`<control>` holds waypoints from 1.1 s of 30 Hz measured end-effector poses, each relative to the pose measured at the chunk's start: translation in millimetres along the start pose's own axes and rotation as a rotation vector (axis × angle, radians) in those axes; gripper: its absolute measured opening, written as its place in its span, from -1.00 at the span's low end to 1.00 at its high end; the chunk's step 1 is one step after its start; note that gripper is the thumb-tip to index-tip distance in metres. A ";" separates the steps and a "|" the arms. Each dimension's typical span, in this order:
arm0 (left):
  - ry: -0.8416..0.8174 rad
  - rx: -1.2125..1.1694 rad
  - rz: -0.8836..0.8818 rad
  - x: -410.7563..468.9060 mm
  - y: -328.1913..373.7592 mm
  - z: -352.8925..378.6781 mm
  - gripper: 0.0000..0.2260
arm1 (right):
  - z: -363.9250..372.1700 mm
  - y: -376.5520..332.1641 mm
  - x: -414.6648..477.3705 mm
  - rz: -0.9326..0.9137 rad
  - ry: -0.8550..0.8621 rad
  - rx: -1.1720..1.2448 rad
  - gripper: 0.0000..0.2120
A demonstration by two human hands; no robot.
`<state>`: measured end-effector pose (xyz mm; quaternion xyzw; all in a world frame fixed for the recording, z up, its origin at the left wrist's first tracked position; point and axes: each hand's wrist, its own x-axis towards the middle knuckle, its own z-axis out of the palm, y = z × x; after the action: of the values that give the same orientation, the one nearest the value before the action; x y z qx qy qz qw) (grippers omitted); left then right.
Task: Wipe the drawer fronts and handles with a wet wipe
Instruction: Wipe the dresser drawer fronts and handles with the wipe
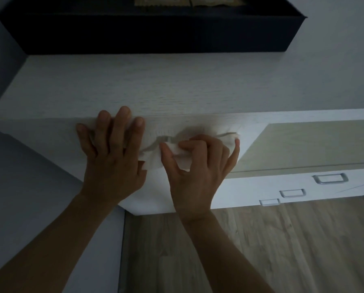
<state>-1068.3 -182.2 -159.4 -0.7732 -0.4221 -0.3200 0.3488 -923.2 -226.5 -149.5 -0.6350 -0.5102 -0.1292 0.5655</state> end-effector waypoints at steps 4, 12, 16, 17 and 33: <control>-0.022 -0.018 0.020 0.6 -0.1 -1.9 -0.35 | -10.6 20.5 -1.1 -0.105 -0.041 0.089 -0.75; -0.026 -0.002 0.013 -0.5 -1.3 -1.6 -0.28 | 7.4 -4.2 0.7 -0.024 0.042 -0.044 -0.72; -0.034 -0.017 0.027 0.0 -1.3 -3.2 -0.28 | -6.2 17.6 2.1 -0.095 0.019 0.029 -0.65; -0.033 -0.018 0.031 0.1 -1.4 -3.5 -0.26 | -9.6 22.6 1.8 -0.121 0.012 0.043 -0.63; -0.039 -0.033 0.020 0.5 -2.3 -2.3 -0.25 | 1.3 7.1 9.0 -0.077 0.035 0.095 -0.62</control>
<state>-1070.6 -183.0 -157.2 -0.7890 -0.4158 -0.3082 0.3309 -914.0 -219.8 -147.4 -0.5851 -0.5296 -0.1377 0.5985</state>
